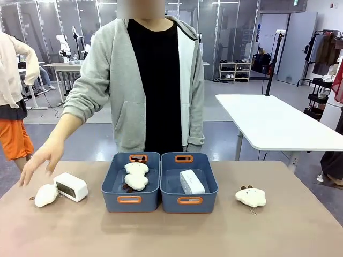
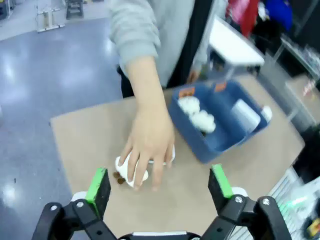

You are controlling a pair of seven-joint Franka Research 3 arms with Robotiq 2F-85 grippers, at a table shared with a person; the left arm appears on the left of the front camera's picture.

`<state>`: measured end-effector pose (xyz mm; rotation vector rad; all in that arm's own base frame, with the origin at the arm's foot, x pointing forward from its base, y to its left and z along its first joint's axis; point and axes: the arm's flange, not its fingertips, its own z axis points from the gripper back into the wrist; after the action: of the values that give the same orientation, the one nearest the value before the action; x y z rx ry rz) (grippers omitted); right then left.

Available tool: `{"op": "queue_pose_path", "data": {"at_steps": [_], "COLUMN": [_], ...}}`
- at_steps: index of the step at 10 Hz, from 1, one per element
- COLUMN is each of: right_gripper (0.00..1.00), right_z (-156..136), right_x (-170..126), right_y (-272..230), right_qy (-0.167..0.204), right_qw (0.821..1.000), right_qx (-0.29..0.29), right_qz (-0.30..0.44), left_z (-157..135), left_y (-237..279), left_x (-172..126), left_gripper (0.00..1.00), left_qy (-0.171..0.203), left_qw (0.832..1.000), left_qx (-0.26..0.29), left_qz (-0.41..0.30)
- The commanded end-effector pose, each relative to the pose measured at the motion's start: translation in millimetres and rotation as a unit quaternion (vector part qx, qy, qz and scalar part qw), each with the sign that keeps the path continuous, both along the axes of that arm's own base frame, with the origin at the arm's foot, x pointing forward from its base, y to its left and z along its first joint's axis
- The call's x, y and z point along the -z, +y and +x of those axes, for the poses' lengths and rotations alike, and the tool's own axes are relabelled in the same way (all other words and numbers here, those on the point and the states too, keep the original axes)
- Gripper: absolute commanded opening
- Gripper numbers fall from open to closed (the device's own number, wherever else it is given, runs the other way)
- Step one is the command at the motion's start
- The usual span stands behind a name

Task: Sort the digital clocks into the basket.
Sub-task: Pick up the Digital clock from the table and place it into the empty Plastic storage basket.

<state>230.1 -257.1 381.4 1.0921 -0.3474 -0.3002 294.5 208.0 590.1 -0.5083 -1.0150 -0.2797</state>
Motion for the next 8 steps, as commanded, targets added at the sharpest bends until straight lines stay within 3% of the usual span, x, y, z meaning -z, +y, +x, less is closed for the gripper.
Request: {"op": "queue_pose_path", "data": {"at_steps": [1, 5, 8], "right_gripper": [1.00, 1.00, 1.00], "right_z": [-2, -2, -2], "right_x": [-1, -1, -1], "right_y": [0, 0, 0], "right_qy": [-0.003, -0.003, -0.003], "right_qw": [1.000, 1.000, 1.000], "right_qx": [-0.001, -0.001, -0.001], "right_qz": [0.006, 0.006, 0.006], "left_z": [-51, -63, -60], "left_y": [43, 56, 53], "left_x": [-1, 15, 4], "left_gripper": [1.00, 1.00, 1.00], "left_qy": [-0.035, -0.057, -0.037], "left_qw": [0.995, 0.990, 0.993], "left_qx": [-0.022, -0.044, -0.047], "left_qz": [-0.094, -0.121, -0.103]}}
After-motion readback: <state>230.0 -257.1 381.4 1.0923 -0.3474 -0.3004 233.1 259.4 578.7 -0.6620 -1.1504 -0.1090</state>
